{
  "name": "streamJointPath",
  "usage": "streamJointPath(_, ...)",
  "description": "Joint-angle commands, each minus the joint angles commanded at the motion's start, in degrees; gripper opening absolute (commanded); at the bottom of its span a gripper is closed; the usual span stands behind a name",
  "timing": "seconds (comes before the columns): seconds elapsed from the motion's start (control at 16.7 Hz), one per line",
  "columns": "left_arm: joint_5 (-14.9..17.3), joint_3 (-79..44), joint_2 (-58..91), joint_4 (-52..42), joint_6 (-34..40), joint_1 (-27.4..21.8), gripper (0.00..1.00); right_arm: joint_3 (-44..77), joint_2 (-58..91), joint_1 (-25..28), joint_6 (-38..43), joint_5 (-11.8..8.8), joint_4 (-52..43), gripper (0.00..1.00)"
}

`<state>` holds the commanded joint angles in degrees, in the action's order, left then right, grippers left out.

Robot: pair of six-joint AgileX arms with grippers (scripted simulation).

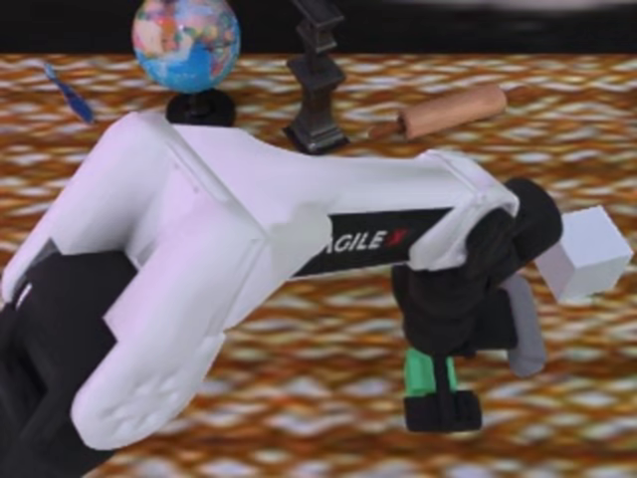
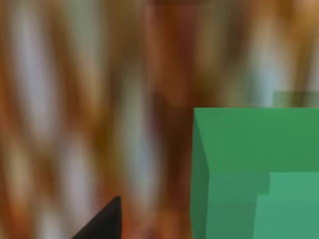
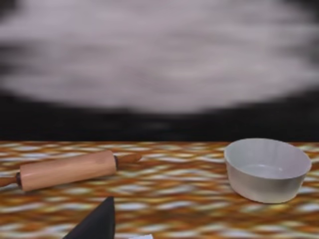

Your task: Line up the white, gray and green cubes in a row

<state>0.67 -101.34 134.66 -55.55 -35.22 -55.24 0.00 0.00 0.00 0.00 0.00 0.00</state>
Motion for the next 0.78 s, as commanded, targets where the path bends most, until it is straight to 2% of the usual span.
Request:
streamJointPath(0.18,-0.11,-1.88,-0.61,-2.41,0.06,0.25,1.0,0.0,0.0,0.0,0.0,0.0,0.0,1.0)
streamJointPath(0.48,-0.04,-8.19,-3.73,-12.33,0.04,1.02,1.0,0.0,0.0,0.0,0.0,0.0,0.0,1.0)
streamJointPath(0.78,-0.05,-8.81,-4.08,-13.05,0.05,0.81,1.0,0.0,0.0,0.0,0.0,0.0,0.0,1.0)
